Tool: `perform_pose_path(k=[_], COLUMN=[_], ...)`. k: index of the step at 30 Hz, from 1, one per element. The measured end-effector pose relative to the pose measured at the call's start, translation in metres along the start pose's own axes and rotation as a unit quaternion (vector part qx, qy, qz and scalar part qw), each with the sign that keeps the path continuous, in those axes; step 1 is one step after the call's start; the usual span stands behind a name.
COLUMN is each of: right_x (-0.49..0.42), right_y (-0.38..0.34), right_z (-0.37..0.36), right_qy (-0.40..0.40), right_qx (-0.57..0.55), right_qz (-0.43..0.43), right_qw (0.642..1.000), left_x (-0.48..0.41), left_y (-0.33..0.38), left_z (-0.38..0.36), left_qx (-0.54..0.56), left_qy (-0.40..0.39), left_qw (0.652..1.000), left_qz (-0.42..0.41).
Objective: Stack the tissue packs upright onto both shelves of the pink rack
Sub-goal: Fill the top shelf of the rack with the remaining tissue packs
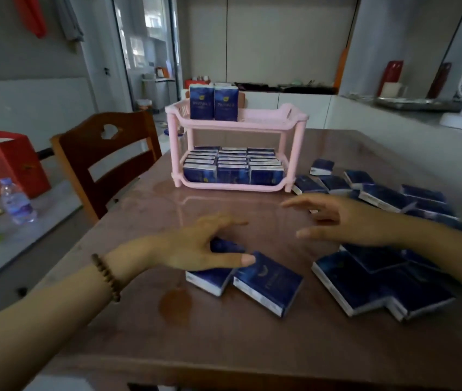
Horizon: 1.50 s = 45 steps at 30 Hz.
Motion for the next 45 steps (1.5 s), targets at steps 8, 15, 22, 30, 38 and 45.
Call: perform_pose_path(k=[8, 15, 22, 30, 38, 45], right_x=[0.012, 0.004, 0.0, -0.025, -0.068, -0.109], right_y=[-0.02, -0.038, -0.037, -0.033, -0.049, -0.05], right_z=[-0.035, -0.043, -0.043, -0.013, 0.069, 0.127], right_qy=[-0.035, -0.141, -0.115, 0.017, 0.147, 0.269], right_qx=[0.023, 0.007, -0.084, -0.185, -0.198, -0.16], right_qz=[0.0, 0.039, 0.028, 0.042, 0.079, 0.074], right_qw=[0.999, 0.989, 0.989, 0.982, 0.966, 0.947], left_x=[0.016, 0.03, 0.03, 0.018, 0.004, -0.015], left_y=[-0.003, -0.014, -0.012, -0.003, 0.037, 0.043], left_z=[-0.008, -0.003, 0.003, 0.047, 0.142, 0.211], left_qx=[0.102, 0.163, 0.154, 0.226, 0.152, 0.074], left_qy=[0.066, 0.041, 0.103, 0.11, 0.194, 0.297], left_qw=[0.992, 0.985, 0.978, 0.964, 0.955, 0.934], left_qz=[-0.013, -0.037, -0.098, -0.089, -0.166, -0.183])
Point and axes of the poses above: each hand's wrist, its own x-axis away from the middle knuckle, its own z-axis out of the back of the hand, y = z × x, the point moved 3 cm from there along -x, towards the middle knuckle, and after that the axes turned 11 degrees about x, right-handed, at the moved point
